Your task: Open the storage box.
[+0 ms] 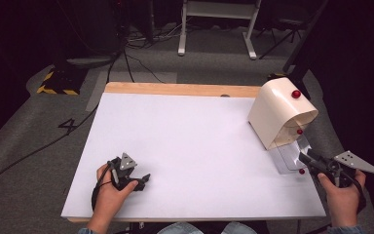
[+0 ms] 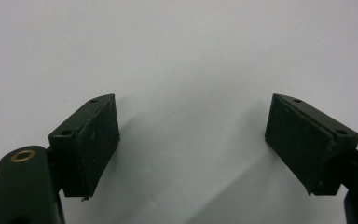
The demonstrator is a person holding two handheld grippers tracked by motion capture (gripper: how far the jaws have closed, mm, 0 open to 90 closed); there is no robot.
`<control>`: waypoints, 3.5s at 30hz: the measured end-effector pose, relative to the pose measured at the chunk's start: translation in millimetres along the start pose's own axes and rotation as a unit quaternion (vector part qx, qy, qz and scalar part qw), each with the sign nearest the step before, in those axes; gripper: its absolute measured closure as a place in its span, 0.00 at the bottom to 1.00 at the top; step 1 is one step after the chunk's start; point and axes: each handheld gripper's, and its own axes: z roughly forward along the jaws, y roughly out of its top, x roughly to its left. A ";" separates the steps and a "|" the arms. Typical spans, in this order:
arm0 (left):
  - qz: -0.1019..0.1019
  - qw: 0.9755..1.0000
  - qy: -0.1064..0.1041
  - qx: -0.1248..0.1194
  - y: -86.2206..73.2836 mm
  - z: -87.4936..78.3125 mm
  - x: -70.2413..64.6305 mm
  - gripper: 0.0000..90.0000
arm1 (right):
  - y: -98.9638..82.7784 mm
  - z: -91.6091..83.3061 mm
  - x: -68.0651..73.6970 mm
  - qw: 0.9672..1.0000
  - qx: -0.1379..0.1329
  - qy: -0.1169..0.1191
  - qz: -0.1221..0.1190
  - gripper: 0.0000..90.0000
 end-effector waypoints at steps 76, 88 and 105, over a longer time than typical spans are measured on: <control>-0.004 1.000 0.000 0.002 0.6 0.1 0.2 0.20 | -0.9 -12.8 -18.1 1.000 -0.004 -0.010 0.016 0.82; -0.004 1.000 -0.001 0.001 0.6 0.2 0.4 0.20 | -11.2 -14.2 -20.0 0.999 0.006 -0.016 0.031 0.65; 0.006 1.000 -0.002 0.011 -5.4 -10.9 2.1 0.23 | 9.3 -34.4 -2.0 1.000 -0.005 0.009 0.019 0.50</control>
